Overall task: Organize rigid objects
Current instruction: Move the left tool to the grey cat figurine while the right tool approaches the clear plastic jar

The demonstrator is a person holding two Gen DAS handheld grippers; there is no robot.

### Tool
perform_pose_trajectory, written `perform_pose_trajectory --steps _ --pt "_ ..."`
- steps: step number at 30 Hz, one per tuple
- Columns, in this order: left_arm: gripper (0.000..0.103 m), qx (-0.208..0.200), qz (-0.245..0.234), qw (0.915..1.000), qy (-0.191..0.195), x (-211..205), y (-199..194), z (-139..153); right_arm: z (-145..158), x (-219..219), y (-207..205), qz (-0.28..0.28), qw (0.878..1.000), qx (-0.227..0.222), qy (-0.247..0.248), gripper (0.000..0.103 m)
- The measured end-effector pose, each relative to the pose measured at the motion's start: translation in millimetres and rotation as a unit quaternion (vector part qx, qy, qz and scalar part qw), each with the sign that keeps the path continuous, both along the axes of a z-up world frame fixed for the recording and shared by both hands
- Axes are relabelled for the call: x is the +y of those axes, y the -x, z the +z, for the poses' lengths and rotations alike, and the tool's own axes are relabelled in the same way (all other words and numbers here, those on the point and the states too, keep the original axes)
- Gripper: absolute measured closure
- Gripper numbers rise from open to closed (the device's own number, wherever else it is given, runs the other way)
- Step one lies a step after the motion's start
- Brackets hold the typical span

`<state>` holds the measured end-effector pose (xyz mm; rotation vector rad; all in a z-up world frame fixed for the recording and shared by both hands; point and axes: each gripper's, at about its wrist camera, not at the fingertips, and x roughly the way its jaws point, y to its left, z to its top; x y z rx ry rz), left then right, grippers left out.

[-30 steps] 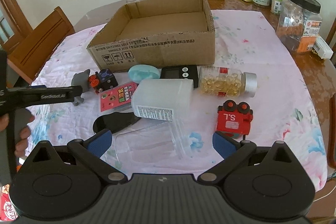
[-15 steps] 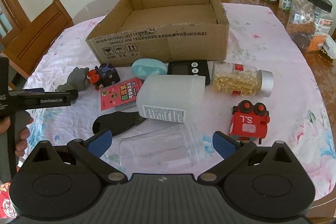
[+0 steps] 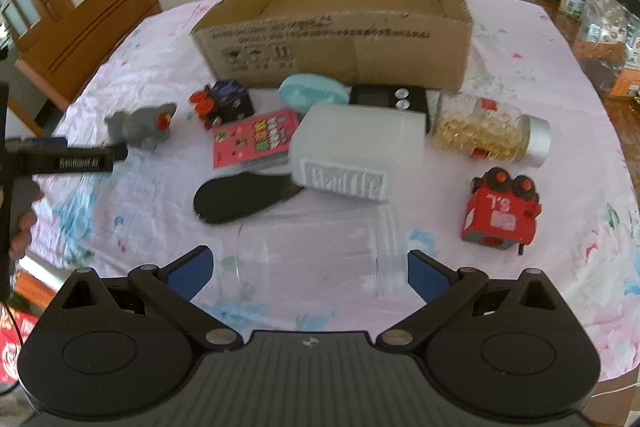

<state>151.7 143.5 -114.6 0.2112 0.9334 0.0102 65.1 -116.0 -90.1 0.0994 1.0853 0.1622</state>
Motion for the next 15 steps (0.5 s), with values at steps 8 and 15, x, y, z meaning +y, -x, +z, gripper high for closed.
perform_pose_trajectory --steps 8,15 --pt "0.001 0.03 -0.053 0.9972 0.045 -20 21 -7 -14 7 0 0.015 0.999 0.006 0.034 0.0" --pt "0.0 0.027 -0.052 0.9959 0.069 -37 29 -14 -33 20 -2 0.044 0.994 0.009 0.096 0.0"
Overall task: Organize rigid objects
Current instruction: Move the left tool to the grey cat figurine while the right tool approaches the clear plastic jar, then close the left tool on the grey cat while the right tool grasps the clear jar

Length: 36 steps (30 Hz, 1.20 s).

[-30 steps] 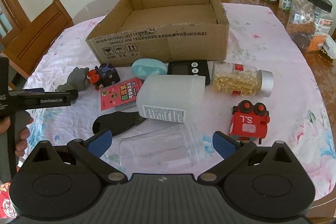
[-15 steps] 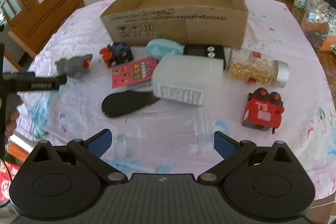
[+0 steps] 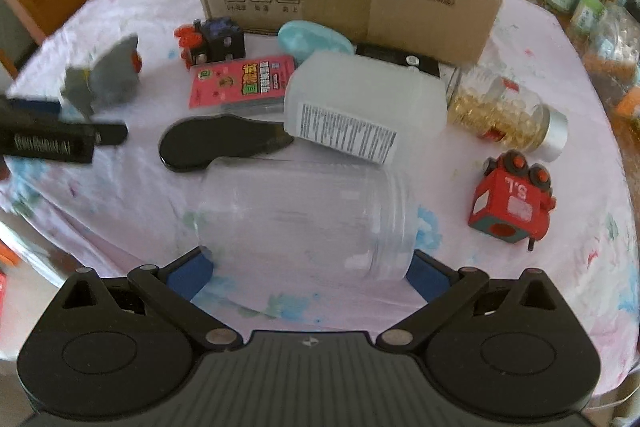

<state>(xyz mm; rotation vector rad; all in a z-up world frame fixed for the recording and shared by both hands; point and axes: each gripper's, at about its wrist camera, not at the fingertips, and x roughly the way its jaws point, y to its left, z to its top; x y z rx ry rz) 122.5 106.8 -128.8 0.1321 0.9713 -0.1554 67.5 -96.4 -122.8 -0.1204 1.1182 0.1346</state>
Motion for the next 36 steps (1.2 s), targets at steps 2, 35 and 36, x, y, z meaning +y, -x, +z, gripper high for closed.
perform_pose_trajectory --steps 2,35,36 --pt "0.0 -0.001 0.001 1.0 0.004 -2 -1 1 0 0 2 0.007 1.0 -0.008 -0.004 0.0" --pt "0.0 -0.05 0.0 0.9986 0.017 9 0 -7 1 -2 11 0.012 0.999 -0.041 -0.01 0.0" --pt "0.0 -0.05 0.004 0.9983 0.029 12 0 -8 1 -2 12 0.01 0.999 -0.044 -0.01 0.0"
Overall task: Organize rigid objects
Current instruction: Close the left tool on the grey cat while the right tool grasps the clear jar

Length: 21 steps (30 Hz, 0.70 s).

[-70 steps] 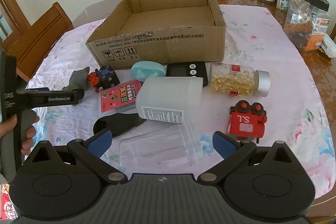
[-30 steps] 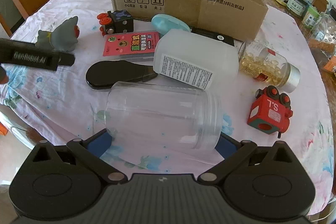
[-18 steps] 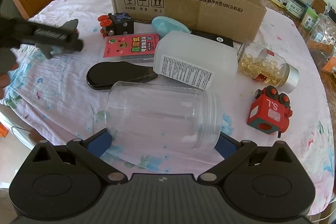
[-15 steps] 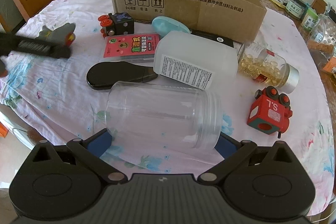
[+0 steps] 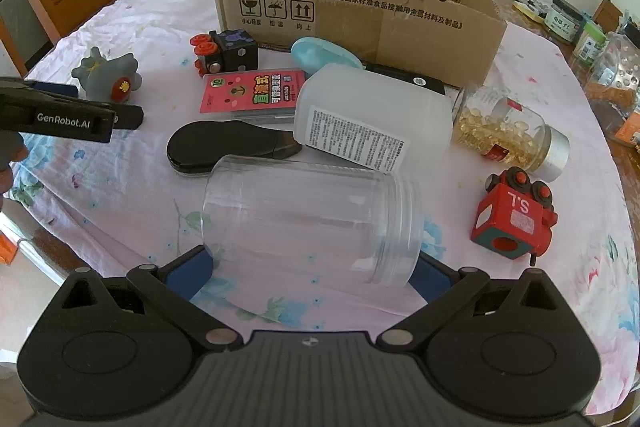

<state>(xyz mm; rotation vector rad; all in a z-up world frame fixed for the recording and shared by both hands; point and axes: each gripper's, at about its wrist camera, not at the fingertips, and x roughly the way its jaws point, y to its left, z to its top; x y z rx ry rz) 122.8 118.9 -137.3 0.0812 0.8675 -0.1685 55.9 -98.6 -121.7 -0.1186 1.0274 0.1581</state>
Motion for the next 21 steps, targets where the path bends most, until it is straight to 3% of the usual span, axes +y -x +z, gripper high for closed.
perform_pose_trajectory --steps 13,21 --pt "0.001 -0.034 -0.018 0.9992 -0.012 -6 2 8 -1 3 -1 -0.021 1.0 -0.009 -0.001 0.0" --pt "0.007 -0.028 -0.038 0.9988 -0.016 -5 -4 10 11 6 -5 -0.035 0.999 -0.016 0.005 0.0"
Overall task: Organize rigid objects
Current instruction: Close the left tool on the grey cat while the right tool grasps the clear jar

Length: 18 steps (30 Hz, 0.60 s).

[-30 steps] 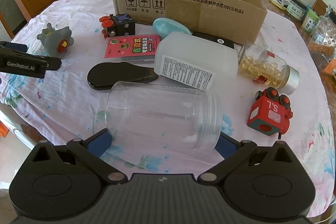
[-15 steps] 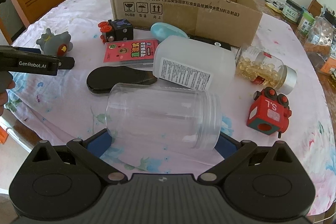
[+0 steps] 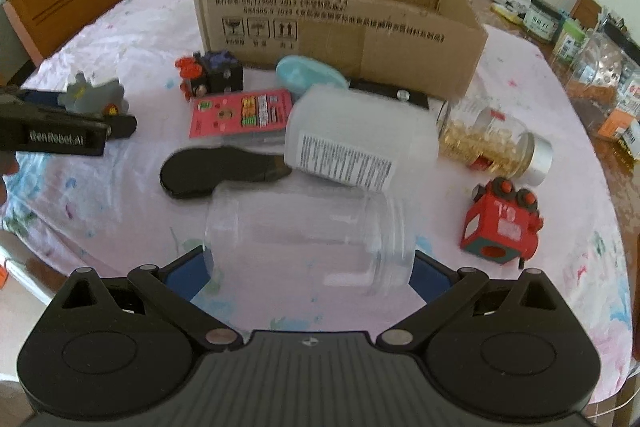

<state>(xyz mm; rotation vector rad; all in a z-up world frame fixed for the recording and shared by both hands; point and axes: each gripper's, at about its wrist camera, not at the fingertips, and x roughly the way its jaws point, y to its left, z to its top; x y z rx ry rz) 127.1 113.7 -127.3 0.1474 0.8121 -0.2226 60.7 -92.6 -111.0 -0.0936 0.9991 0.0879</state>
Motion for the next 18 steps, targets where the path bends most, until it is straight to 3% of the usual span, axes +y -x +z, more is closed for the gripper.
perform_pose_trajectory --steps 6,10,18 --pt "0.015 0.008 -0.009 0.9999 -0.001 -1 -4 3 8 4 -6 -0.007 1.0 0.0 0.0 0.0" --pt "0.028 0.026 -0.017 0.9995 0.001 0 -8 4 10 6 -10 -0.011 1.0 0.012 0.001 0.005" --pt "0.03 0.058 -0.048 0.9972 0.001 4 -15 9 17 3 -18 -0.031 0.999 0.036 -0.004 0.01"
